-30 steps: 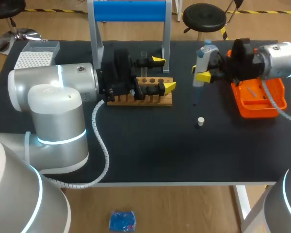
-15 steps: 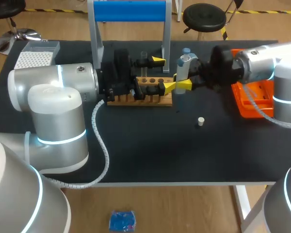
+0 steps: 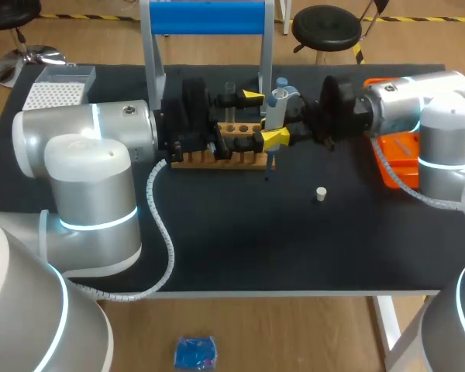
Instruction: Invert the test tube, pick up the pipette, mount the tip to pipette, aspirate from beaker and dispense into the tube, eject the tip, return the pipette, and cap with the stopper.
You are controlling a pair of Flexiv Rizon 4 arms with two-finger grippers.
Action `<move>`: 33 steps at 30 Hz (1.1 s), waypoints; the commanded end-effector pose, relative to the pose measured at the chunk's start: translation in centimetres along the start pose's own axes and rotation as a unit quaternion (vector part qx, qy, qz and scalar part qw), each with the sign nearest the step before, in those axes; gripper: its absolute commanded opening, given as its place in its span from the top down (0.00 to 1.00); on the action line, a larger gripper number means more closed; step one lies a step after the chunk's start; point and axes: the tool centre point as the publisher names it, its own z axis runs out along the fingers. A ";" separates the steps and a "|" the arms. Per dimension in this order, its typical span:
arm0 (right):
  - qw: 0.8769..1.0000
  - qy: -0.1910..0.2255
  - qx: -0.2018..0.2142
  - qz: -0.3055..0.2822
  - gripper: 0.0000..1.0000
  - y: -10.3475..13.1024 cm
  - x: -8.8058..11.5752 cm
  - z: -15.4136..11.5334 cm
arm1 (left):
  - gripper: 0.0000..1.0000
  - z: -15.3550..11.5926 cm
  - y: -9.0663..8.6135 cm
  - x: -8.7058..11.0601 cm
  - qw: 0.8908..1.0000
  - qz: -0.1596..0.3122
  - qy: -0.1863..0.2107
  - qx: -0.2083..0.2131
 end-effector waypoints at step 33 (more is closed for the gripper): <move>1.000 -0.021 -0.011 -0.001 1.00 0.0 -0.4 1.7 | 0.00 0.1 0.1 0.1 1.000 0.001 -0.002 0.002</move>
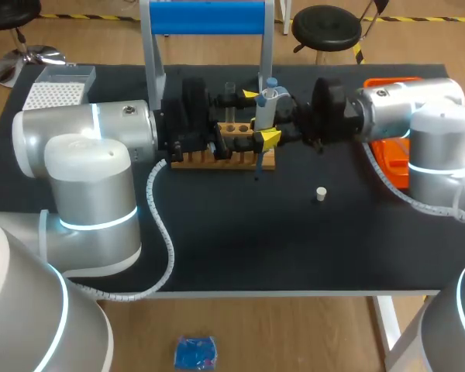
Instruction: Invert the test tube, pick up the pipette, mount the tip to pipette, aspirate from beaker and dispense into the tube, eject the tip, return the pipette, and cap with the stopper.
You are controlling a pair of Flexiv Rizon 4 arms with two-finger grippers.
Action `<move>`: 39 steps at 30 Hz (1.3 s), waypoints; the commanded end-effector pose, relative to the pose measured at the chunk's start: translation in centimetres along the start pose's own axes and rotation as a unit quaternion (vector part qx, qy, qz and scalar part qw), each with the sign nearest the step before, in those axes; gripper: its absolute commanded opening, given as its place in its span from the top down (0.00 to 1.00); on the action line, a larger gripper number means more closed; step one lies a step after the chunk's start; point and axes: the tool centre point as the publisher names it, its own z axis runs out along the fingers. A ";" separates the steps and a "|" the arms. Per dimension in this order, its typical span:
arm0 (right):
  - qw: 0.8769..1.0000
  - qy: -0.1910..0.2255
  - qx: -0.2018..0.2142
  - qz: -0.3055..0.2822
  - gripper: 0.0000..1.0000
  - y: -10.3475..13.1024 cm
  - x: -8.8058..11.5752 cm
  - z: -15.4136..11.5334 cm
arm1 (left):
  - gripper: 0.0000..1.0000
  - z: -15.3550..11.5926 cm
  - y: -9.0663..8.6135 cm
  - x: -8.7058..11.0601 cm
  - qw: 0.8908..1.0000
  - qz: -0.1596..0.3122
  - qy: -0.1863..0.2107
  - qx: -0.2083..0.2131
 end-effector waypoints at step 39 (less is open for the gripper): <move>1.000 -0.004 0.002 0.003 0.00 0.1 0.4 -0.1 | 1.00 0.1 0.1 0.1 1.000 0.001 -0.002 0.003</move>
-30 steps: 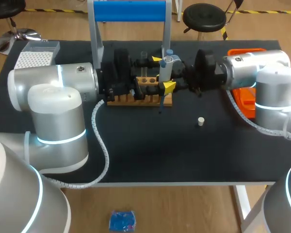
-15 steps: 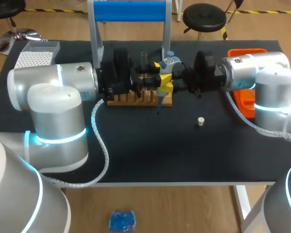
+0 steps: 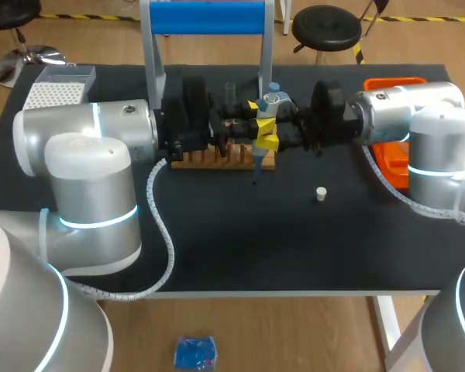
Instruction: Invert the test tube, pick up the pipette, mount the tip to pipette, aspirate from beaker and dispense into the tube, eject the tip, return the pipette, and cap with the stopper.
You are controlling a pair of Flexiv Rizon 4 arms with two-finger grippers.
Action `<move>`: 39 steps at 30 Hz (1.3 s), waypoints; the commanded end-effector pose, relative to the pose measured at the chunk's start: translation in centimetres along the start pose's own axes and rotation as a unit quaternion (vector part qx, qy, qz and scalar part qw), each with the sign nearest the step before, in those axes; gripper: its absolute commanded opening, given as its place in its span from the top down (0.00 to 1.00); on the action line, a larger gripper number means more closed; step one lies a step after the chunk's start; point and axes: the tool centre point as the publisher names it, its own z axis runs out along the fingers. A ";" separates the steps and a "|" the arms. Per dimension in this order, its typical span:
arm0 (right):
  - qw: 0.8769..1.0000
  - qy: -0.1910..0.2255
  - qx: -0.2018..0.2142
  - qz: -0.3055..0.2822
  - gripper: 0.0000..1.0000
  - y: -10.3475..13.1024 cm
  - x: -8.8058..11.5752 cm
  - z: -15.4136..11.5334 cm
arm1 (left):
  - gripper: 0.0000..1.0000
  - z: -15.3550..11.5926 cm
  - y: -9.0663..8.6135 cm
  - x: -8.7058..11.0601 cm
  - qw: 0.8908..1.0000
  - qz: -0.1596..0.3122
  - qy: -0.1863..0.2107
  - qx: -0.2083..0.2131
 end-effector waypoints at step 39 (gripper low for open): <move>0.972 -0.183 0.145 -0.025 0.00 4.4 -19.0 -11.8 | 1.00 0.1 0.1 0.2 1.000 0.001 -0.003 0.003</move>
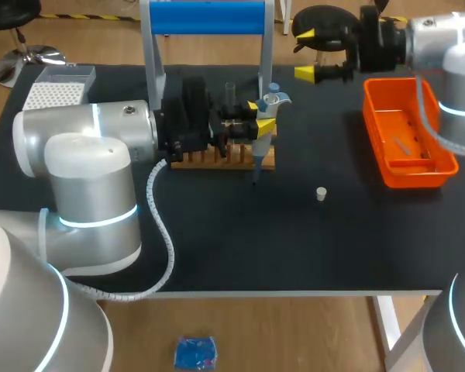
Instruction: Invert the test tube, pick up the pipette, mount the tip to pipette, aspirate from beaker and dispense into the tube, eject the tip, return the pipette, and cap with the stopper.
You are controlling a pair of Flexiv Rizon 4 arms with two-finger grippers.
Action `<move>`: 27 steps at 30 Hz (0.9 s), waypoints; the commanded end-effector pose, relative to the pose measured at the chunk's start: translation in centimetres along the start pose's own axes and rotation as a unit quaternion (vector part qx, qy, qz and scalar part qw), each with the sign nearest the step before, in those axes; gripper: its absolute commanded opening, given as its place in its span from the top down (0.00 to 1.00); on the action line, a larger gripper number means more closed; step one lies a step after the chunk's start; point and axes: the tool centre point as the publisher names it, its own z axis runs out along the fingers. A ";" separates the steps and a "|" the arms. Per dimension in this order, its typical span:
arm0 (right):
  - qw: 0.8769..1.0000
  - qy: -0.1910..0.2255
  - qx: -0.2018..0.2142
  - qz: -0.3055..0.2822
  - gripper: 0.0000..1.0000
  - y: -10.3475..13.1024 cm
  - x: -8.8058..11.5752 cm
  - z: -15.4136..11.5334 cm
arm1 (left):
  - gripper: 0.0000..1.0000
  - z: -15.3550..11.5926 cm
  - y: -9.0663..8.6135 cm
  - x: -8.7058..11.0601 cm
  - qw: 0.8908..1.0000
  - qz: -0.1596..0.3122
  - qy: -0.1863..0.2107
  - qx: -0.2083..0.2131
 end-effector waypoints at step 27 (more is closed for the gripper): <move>0.995 -0.079 0.058 0.019 0.00 1.1 -8.1 7.7 | 1.00 0.1 0.1 0.1 1.000 0.000 -0.003 0.002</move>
